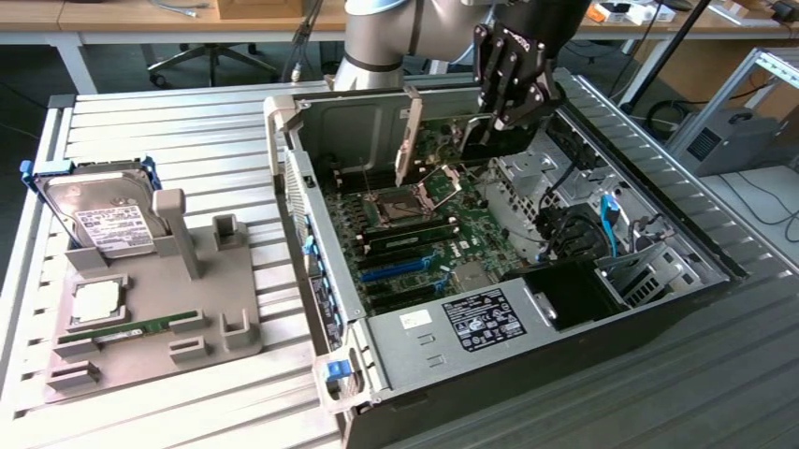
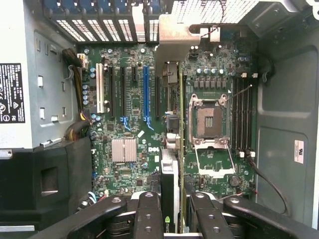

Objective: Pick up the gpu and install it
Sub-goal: 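Insert the gpu into the slot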

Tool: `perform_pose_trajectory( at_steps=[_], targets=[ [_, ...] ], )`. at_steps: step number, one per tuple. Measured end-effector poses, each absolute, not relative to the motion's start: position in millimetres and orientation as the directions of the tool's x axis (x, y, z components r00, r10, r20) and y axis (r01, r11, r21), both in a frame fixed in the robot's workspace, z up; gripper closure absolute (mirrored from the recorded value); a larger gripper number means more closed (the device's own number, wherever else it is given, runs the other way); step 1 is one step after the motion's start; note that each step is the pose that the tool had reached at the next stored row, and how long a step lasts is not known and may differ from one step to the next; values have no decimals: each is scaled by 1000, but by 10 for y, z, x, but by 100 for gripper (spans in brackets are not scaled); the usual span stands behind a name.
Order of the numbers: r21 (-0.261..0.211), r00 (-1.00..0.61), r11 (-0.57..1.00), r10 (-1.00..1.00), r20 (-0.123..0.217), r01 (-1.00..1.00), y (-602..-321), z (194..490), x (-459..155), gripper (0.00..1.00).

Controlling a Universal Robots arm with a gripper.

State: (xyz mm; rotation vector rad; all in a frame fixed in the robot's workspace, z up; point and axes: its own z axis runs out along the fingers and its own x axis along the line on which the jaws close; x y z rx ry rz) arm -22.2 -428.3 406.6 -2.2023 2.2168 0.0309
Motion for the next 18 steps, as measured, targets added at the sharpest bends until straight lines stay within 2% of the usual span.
perform_pose_trajectory(
  at_steps=[18],
  targets=[
    [2, -6, 6, -1000, -26, -1000, -4275, 4058, -337, 73]
  ],
)
